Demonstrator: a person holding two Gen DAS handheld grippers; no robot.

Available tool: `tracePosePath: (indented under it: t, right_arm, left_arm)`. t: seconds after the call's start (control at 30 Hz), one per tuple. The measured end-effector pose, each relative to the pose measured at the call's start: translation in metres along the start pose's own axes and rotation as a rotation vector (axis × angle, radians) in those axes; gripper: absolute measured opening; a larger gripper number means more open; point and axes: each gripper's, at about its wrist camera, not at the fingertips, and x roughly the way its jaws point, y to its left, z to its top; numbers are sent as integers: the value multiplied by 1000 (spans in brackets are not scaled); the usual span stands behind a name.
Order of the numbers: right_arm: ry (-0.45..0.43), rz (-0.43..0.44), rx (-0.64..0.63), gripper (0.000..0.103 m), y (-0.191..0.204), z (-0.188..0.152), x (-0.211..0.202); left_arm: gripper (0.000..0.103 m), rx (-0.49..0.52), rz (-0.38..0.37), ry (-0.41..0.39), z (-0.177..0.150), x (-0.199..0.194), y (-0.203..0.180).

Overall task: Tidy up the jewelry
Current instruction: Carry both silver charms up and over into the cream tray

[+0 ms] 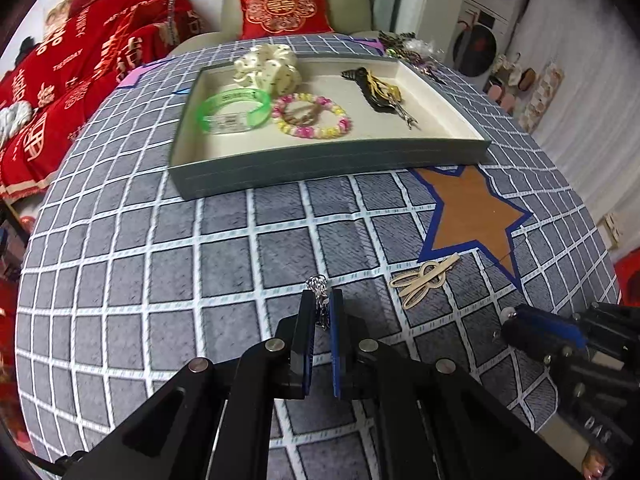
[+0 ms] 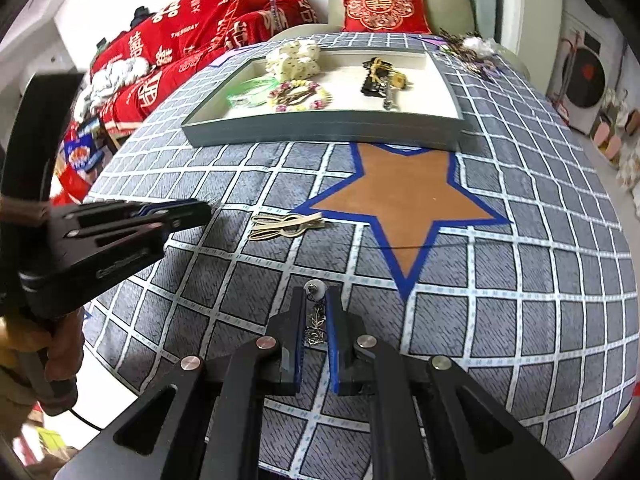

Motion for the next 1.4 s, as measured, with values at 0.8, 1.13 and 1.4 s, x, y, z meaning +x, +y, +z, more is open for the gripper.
tracePosePath:
  t: [0.8, 1.13, 1.4]
  right_arm:
    - [-60, 73, 163, 10, -37, 35, -32]
    - [-10, 91, 170, 10, -33, 21, -14]
    - [-10, 93, 172, 10, -35, 18, -14]
  left_arm:
    - [15, -99, -25, -95, 16, -53, 41]
    - [33, -119, 37, -23, -5, -21, 22]
    - [103, -95, 131, -56, -5, -16, 12]
